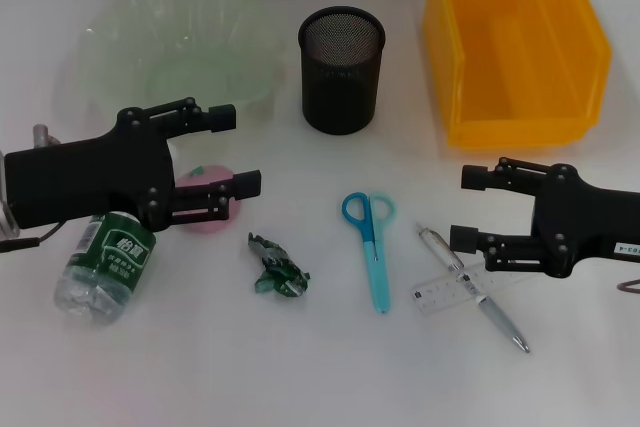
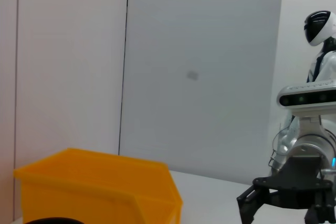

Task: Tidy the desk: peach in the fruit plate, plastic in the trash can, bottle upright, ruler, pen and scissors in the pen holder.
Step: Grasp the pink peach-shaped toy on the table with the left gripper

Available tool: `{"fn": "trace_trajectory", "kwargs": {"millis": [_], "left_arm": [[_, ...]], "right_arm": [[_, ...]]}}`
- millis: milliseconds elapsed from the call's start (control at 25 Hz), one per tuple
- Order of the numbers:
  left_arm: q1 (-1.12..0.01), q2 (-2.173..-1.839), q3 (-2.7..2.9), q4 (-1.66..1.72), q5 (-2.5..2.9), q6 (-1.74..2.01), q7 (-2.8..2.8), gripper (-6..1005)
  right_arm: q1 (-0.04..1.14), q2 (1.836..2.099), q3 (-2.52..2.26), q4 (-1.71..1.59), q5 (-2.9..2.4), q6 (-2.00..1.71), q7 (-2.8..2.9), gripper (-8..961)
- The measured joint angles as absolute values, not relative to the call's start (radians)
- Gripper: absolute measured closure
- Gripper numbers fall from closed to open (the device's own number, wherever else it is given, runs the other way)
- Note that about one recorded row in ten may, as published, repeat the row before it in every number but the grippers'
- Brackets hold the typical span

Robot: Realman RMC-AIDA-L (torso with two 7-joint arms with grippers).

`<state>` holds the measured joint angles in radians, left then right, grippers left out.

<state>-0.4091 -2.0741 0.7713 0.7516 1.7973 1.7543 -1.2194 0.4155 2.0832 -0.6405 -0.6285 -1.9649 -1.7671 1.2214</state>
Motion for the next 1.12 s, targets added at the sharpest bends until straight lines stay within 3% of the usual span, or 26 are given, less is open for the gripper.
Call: {"fn": "trace_trajectory", "kwargs": {"millis": [1120], "left_arm": [[-0.4, -2.079, 0.819, 0.758, 1.782, 1.73, -1.228, 237]], "right_arm": [[0.419, 2.083, -0.641, -0.601, -1.965, -1.743, 1.218, 139]]}}
